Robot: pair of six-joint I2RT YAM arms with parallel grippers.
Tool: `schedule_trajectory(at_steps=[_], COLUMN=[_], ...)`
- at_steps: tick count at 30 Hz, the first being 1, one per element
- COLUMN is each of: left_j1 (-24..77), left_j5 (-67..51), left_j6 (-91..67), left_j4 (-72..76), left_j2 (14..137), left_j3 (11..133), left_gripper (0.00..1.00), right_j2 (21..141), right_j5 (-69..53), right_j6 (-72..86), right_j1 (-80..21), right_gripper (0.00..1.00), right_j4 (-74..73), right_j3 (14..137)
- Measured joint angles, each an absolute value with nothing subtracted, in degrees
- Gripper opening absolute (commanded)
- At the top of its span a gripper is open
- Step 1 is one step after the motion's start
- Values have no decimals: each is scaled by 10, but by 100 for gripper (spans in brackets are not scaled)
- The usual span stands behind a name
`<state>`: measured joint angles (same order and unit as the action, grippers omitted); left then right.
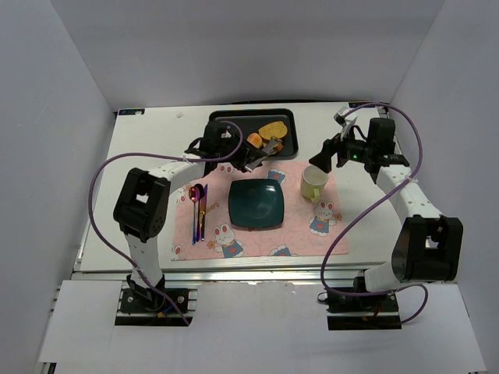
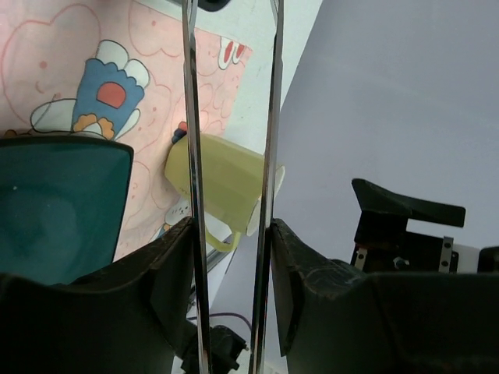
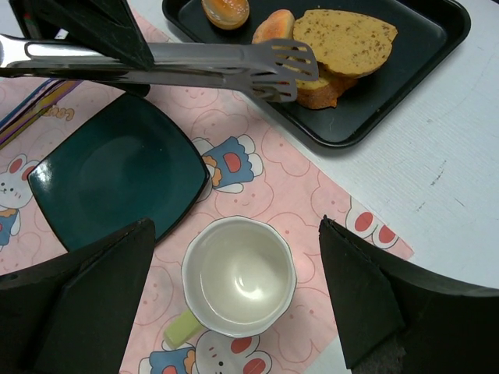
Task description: Place the bread
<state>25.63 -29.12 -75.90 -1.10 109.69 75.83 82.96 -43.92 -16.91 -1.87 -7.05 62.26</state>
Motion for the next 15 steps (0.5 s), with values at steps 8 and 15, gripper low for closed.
schedule_trajectory(at_steps=[8,15], left_j1=[256,256], left_j5=[-291,-292], left_j6=[-786,-816], left_j4=[6,40], left_j2=[1135,1139], left_j3=[759,762], left_gripper=[51,49], right_j2=[829,829], right_j5=[-439,-439], right_j6=[-169,-169], right_j1=[-14,-10], right_gripper=[89,89], right_j4=[-70,-70], right_j3=[620,620])
